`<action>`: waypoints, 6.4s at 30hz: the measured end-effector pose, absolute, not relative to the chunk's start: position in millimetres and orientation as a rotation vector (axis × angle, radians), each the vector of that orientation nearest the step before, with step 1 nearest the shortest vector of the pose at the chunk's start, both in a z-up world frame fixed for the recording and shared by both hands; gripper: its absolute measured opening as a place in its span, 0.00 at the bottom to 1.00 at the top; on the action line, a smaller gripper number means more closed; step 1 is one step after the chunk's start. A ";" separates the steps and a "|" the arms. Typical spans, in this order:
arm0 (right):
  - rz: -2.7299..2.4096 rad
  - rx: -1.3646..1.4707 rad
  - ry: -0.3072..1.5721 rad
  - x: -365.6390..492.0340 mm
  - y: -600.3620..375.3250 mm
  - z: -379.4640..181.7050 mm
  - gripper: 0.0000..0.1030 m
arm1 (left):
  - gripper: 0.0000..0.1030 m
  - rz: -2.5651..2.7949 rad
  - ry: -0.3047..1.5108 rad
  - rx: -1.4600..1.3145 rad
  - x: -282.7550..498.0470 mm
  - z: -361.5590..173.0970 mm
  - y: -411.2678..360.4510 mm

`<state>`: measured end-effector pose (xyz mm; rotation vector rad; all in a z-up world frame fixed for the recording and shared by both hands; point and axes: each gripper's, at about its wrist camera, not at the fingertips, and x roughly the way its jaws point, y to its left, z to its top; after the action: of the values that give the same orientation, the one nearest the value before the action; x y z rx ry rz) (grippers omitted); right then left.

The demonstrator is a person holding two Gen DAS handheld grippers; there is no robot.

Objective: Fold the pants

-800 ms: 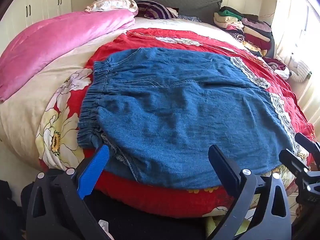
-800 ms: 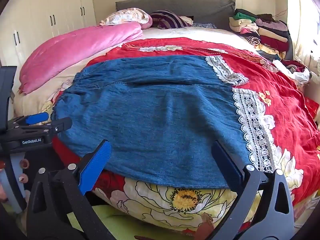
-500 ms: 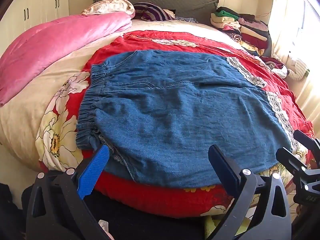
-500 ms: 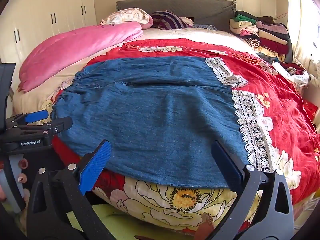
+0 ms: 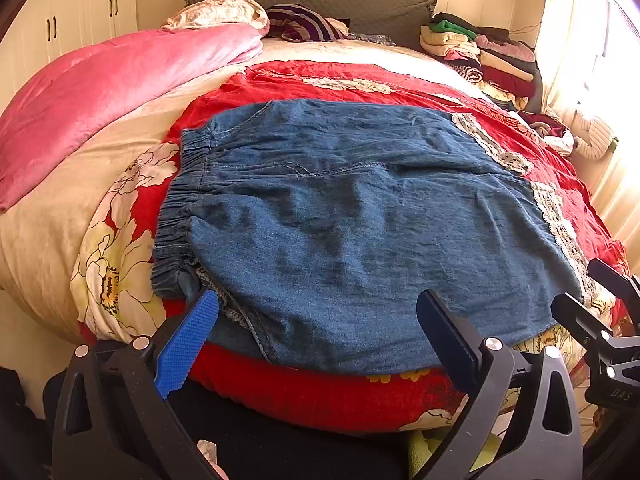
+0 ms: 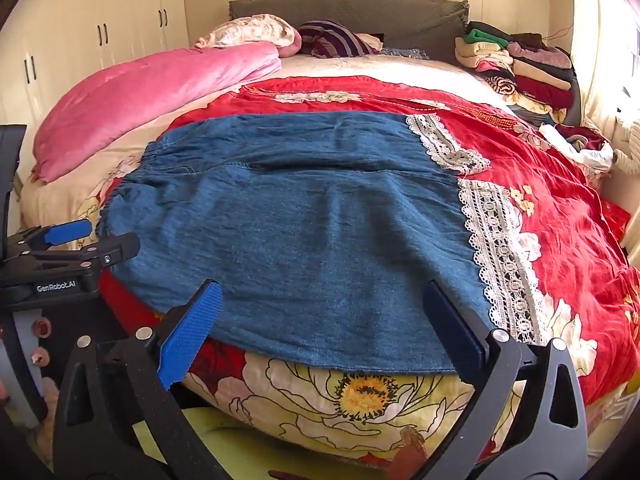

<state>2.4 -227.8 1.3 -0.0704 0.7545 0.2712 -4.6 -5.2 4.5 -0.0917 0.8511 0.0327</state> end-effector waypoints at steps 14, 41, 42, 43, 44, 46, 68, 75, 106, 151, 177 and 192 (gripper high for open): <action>0.268 -0.067 0.756 1.7 -228.1 1.6 0.92 | 0.96 0.033 0.849 -0.086 -5.8 5.0 -4.4; 0.280 -0.080 0.761 2.2 -222.2 1.7 0.92 | 0.96 0.037 0.844 -0.077 -6.7 5.4 -4.1; 0.279 -0.079 0.761 2.1 -222.4 1.6 0.92 | 0.96 0.038 0.844 -0.078 -6.6 5.5 -4.0; 0.280 -0.080 0.761 3.0 -221.9 1.3 0.92 | 0.96 0.039 0.845 -0.079 -5.9 5.4 -3.4; 0.282 -0.080 0.761 3.3 -221.7 1.3 0.92 | 0.96 0.042 0.844 -0.079 -5.6 5.4 -2.6; 0.284 -0.079 0.759 4.0 -221.6 1.6 0.92 | 0.96 0.044 0.842 -0.077 -5.2 5.4 -3.3; 0.390 -0.079 0.776 61.5 -193.9 13.4 0.92 | 0.96 0.122 0.851 -0.134 20.3 3.9 35.6; 0.469 -0.070 0.798 98.5 -175.1 16.8 0.92 | 0.96 0.156 0.866 -0.179 44.1 4.4 68.8; 0.614 -0.332 0.870 291.8 -76.3 0.1 0.92 | 0.92 0.105 0.999 -0.204 231.7 -25.4 164.2; 0.941 -0.233 0.620 125.7 -129.9 43.6 0.06 | 0.33 -0.046 0.588 -0.069 75.4 35.1 110.5; 0.790 -0.741 0.465 39.0 -102.7 -5.2 0.46 | 0.37 -0.096 0.692 -0.186 12.4 8.6 116.9; 0.982 -0.630 0.668 28.5 -106.8 -9.7 0.00 | 0.52 -0.089 0.760 -0.147 14.4 -1.4 124.3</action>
<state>28.5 -106.8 -9.7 -0.6296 0.6684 0.9824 14.4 124.3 -1.4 -0.1468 0.7605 -0.0890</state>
